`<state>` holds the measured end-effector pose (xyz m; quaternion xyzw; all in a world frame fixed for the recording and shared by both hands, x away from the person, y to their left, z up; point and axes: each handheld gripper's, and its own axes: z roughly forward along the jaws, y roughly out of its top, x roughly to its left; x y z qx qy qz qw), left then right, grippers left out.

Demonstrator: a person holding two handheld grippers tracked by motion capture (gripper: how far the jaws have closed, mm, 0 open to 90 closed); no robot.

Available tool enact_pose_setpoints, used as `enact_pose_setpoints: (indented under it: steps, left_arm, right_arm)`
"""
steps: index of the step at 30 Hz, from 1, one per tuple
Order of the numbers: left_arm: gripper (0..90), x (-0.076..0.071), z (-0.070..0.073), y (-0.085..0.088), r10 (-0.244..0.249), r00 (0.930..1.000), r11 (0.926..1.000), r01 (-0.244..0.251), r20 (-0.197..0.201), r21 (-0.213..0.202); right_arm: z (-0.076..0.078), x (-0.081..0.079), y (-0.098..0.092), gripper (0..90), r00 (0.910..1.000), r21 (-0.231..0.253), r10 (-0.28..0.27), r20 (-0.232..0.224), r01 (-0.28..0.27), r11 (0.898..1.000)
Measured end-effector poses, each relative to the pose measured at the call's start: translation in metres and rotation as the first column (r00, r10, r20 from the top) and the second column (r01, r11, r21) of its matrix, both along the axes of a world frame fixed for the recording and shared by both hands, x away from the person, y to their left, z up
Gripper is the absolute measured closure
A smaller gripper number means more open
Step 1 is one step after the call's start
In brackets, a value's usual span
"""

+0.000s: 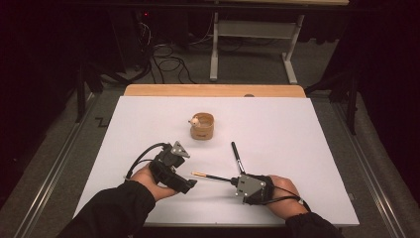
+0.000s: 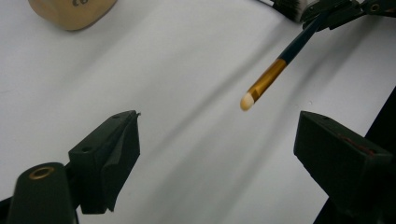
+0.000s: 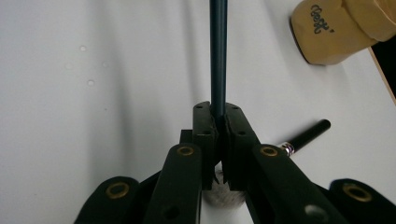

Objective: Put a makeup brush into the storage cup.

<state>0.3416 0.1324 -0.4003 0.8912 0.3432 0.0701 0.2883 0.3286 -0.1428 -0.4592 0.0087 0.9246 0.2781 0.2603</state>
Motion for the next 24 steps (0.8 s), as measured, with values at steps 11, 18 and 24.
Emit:
enact_pose_setpoints:
  steps: [11,18,24]
  left_arm:
    - [12.3,-0.001,-0.014,0.009,0.058,0.9933,0.9966,-0.051,0.101,-0.065]
    - [14.4,0.000,-0.020,0.013,0.104,0.9834,0.9867,-0.083,0.149,-0.140]
    - [14.2,0.001,-0.029,0.018,0.171,0.9744,0.9601,-0.132,0.146,-0.247]
  right_arm:
    - [0.001,0.006,-0.015,86.7,0.9940,0.109,-0.104,-0.033,0.107,0.988]
    - [0.000,0.006,-0.021,86.7,0.9887,0.165,-0.143,-0.046,0.149,0.975]
    - [-0.003,0.006,-0.027,86.6,0.9825,0.202,-0.177,-0.059,0.185,0.962]
